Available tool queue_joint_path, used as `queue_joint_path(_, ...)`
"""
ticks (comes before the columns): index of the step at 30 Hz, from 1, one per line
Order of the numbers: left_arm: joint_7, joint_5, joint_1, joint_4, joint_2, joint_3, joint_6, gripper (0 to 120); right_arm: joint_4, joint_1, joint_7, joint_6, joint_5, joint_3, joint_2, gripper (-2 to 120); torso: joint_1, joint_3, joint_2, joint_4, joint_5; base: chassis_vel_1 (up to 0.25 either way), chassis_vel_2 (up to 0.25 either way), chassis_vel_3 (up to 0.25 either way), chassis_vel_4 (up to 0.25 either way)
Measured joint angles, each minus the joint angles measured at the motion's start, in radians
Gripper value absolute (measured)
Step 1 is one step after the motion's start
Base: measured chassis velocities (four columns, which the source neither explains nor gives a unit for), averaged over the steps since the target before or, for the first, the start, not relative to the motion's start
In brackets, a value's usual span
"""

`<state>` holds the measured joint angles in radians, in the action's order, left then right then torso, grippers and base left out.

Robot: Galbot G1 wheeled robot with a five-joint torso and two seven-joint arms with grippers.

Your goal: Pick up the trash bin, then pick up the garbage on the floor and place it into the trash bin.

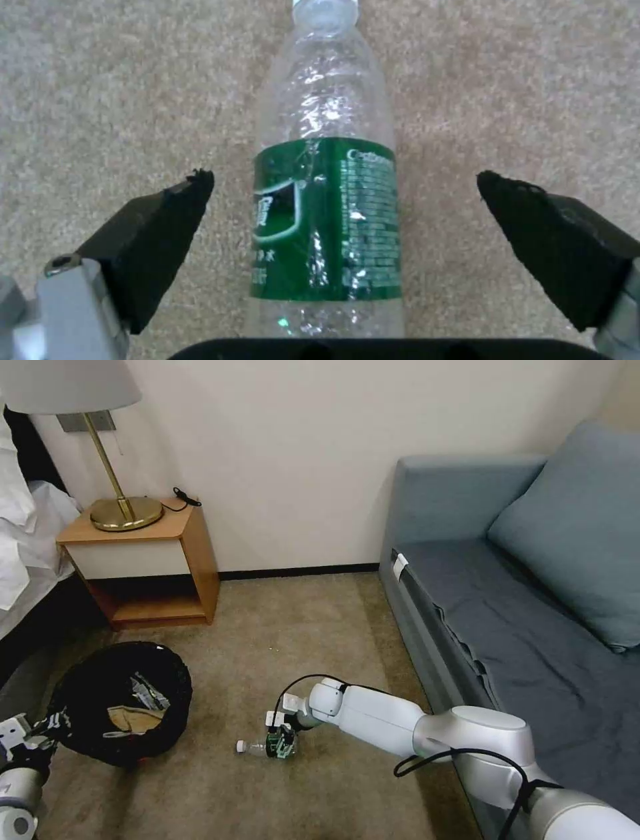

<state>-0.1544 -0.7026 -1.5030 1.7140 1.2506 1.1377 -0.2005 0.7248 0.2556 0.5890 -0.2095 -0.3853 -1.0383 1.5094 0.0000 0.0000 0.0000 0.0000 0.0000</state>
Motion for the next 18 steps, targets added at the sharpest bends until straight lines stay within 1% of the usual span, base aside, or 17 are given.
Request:
queue_joint_path(9, -0.001, -0.003, 0.001, -0.002, 0.001, 0.003, 0.000, 5, -0.031, 0.012, 0.004, 0.012, 0.025, 0.005, 0.016, 100, 0.000, 0.000, 0.000, 0.0000, 0.0000, 0.000, 0.000, 0.000, 0.000)
queue_joint_path(10, -0.001, -0.003, 0.002, -0.003, 0.001, 0.003, 0.000, 5, -0.035, 0.012, 0.008, 0.015, 0.028, 0.006, 0.017, 98, 0.000, 0.000, 0.000, 0.0000, 0.0000, 0.000, 0.000, 0.000, 0.000)
queue_joint_path(11, -0.001, -0.003, 0.002, -0.004, 0.002, 0.002, 0.000, 5, -0.040, 0.013, 0.020, 0.020, 0.038, 0.007, 0.017, 91, 0.000, 0.000, 0.000, 0.0000, 0.0000, 0.000, 0.000, 0.000, 0.000)
queue_joint_path(13, -0.001, -0.003, 0.003, -0.005, 0.002, 0.002, 0.000, 5, -0.041, 0.013, 0.021, 0.021, 0.041, 0.007, 0.017, 91, 0.000, 0.000, 0.000, 0.0000, 0.0000, 0.000, 0.000, 0.000, 0.000)
queue_joint_path(15, -0.001, -0.003, 0.004, -0.008, 0.004, 0.000, 0.001, 5, -0.050, 0.015, 0.035, 0.028, 0.055, 0.011, 0.017, 77, 0.000, 0.000, 0.000, 0.0000, 0.0000, 0.000, 0.000, 0.000, 0.000)
queue_joint_path(17, -0.001, -0.003, 0.005, -0.008, 0.004, -0.001, 0.001, 5, -0.051, 0.015, 0.037, 0.029, 0.057, 0.012, 0.017, 77, 0.000, 0.000, 0.000, 0.0000, 0.0000, 0.000, 0.000, 0.000, 0.000)
queue_joint_path(18, -0.001, -0.003, 0.006, -0.009, 0.005, -0.002, 0.001, 5, -0.055, 0.016, 0.041, 0.032, 0.060, 0.014, 0.017, 71, 0.000, 0.000, 0.000, 0.0000, 0.0000, 0.000, 0.000, 0.000, 0.000)
